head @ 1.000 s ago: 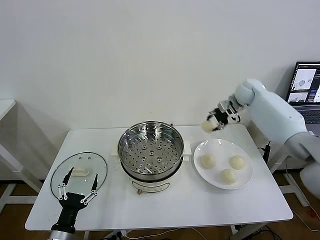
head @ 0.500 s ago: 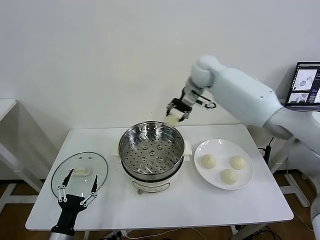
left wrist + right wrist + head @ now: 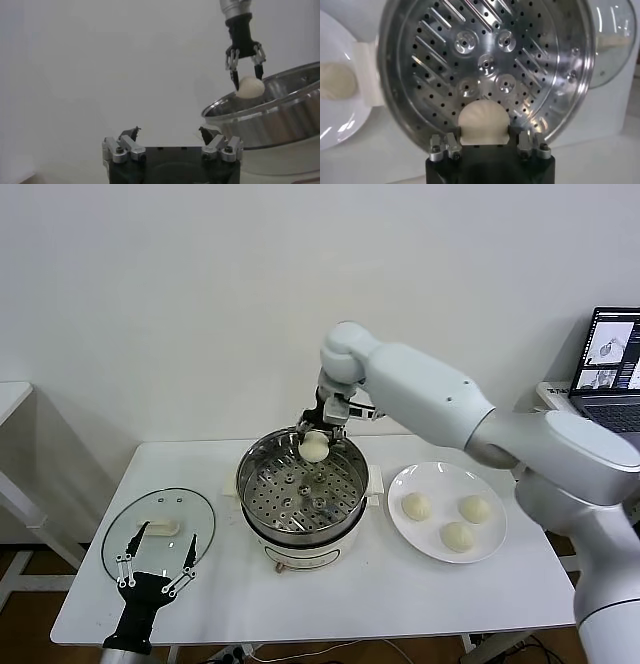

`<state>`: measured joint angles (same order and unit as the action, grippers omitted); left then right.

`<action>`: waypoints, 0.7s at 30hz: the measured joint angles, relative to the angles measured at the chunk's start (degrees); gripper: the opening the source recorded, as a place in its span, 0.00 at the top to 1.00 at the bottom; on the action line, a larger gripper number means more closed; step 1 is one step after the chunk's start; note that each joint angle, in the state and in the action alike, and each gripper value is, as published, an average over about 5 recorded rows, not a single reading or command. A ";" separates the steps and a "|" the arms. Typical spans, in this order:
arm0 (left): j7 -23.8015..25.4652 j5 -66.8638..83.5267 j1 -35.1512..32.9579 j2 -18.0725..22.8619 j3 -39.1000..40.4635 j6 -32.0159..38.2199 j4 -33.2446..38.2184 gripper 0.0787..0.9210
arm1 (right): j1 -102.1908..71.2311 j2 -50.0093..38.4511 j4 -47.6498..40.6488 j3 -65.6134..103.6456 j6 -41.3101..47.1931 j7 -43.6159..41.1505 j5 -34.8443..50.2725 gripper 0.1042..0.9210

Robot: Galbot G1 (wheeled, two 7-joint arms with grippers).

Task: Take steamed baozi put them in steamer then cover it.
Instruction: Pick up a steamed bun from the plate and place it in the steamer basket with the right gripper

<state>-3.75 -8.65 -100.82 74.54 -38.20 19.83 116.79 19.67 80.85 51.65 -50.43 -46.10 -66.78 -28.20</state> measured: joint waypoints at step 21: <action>-0.12 0.98 0.20 -0.14 -1.00 0.08 0.54 0.12 | -2.34 4.12 -4.45 0.61 -0.59 1.16 -4.65 0.12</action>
<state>-3.88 -7.67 -100.62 74.40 -39.20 19.91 117.33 17.33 84.97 47.20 -49.82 -46.68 -65.62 -32.85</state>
